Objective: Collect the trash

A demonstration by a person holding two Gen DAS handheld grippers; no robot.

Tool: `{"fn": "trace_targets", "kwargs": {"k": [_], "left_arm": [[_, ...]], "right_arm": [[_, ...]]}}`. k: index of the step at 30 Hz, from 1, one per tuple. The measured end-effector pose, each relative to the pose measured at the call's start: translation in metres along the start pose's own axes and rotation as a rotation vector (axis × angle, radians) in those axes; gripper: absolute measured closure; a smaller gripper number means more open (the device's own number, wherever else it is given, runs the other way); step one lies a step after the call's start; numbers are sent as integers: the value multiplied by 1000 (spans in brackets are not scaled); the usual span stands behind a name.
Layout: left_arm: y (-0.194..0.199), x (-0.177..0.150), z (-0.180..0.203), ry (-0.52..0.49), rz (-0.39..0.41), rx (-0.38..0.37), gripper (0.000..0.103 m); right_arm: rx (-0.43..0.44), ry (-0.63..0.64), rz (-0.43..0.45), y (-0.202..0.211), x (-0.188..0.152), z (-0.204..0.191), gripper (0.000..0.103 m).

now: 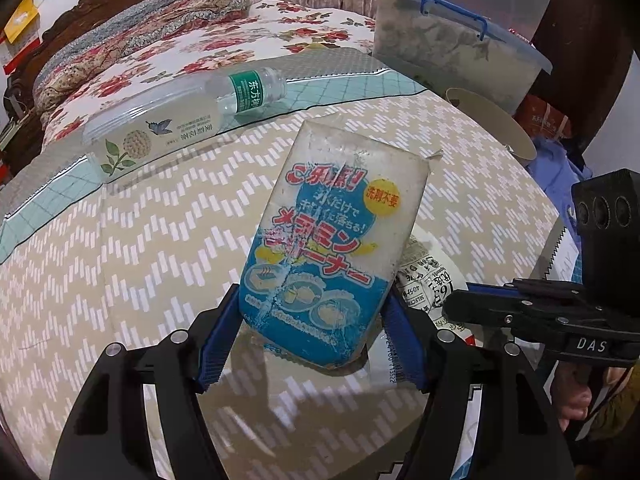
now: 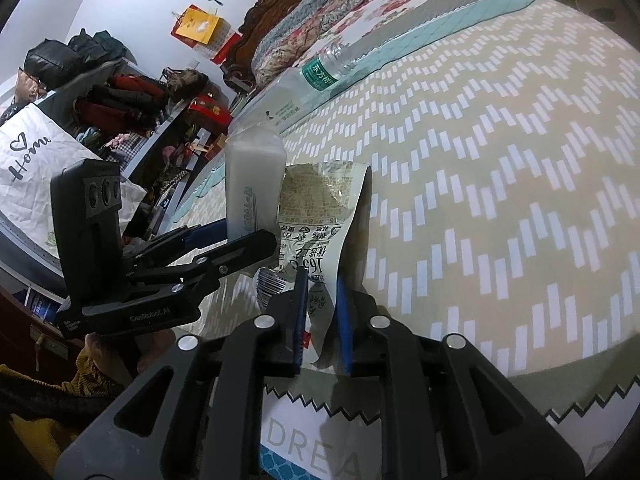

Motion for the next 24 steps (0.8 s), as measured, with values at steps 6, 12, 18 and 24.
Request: {"fn": "trace_targets", "kwargs": {"k": [6,12,18,24], "left_arm": [[1,1,-8,25,-12,-41,37],[1,-2,-12,34,-16,-55,35],[0,-5,-16,45,-18,-57,33],[1,-7,-23,52,-16,-55,33]], "right_arm": [[-46,58,35,9,0,-9,44],[-55,66,41,10,0,-12,42],[-68,84,51,8,2,-14,42],[-68,86,52,7,3,-13,42]]}}
Point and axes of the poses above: each gripper's, at about its wrist camera, not at the fingertips, and y roughly against the way its jaws point, z to its right, x to its top, the point moved 3 cm from there along -y, roughly the way its jaws point, and after that the axes turned 14 degrees about y, right-handed, at the moved point
